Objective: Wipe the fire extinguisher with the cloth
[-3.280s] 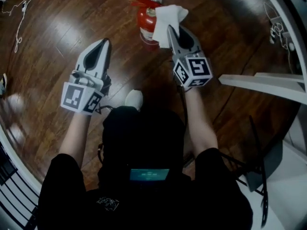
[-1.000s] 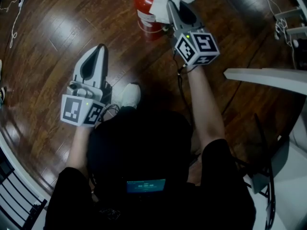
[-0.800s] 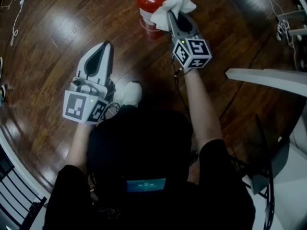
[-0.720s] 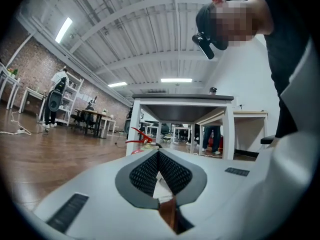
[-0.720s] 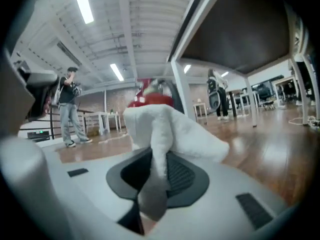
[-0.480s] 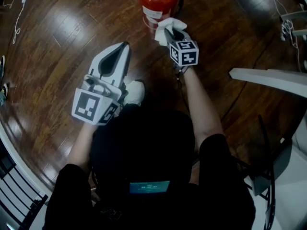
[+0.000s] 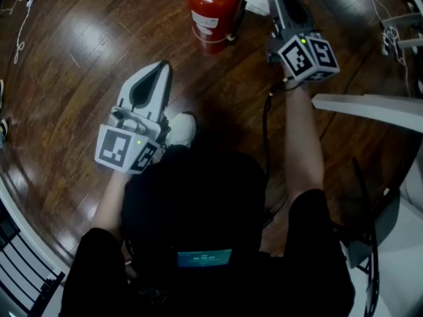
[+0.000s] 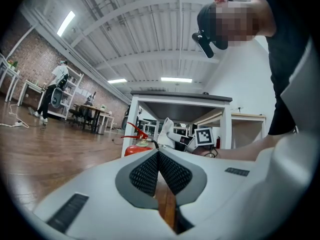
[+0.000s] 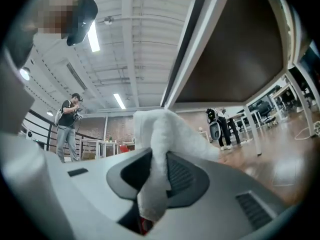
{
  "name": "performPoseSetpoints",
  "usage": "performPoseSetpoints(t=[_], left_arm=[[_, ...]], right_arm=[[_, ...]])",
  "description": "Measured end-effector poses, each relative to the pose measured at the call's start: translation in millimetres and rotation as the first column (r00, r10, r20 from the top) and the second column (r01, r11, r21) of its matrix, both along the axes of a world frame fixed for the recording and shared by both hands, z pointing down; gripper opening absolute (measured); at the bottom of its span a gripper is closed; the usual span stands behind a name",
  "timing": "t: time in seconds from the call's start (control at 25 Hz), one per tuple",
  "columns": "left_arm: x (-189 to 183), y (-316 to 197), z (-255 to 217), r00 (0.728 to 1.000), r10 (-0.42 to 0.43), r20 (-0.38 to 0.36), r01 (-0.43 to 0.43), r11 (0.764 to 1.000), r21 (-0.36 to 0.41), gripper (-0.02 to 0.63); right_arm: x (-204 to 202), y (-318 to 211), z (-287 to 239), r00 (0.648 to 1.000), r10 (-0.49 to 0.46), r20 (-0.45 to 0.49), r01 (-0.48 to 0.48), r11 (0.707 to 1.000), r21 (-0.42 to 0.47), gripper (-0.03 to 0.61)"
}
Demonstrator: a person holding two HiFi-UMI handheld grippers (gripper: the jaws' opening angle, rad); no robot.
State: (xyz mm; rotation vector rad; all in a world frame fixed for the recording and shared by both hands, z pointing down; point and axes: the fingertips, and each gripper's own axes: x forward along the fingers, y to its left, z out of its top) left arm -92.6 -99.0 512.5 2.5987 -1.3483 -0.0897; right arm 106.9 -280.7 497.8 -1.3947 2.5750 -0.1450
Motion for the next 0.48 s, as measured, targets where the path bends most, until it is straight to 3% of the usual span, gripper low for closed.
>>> performPoseSetpoints(t=[0.12, 0.28, 0.4, 0.48], left_arm=[[-5, 0, -2, 1.000, -0.006, -0.001, 0.006, 1.000, 0.003, -0.002], [-9, -1, 0, 1.000, -0.017, -0.007, 0.017, 1.000, 0.000, -0.002], [-9, -2, -1, 1.000, -0.014, -0.006, 0.014, 1.000, 0.003, -0.002], [-10, -2, 0, 1.000, -0.015, -0.006, 0.015, 1.000, 0.002, -0.002]], right_arm=[[-8, -17, -8, 0.999, -0.038, 0.010, 0.038, 0.999, -0.010, 0.097], [-29, -28, 29, 0.996, -0.057, -0.071, 0.051, 0.995, -0.084, 0.094], [-18, -22, 91, 0.992, 0.002, -0.127, -0.024, 0.985, -0.172, 0.091], [-17, -12, 159, 0.974, -0.015, -0.227, -0.054, 0.955, -0.292, 0.089]])
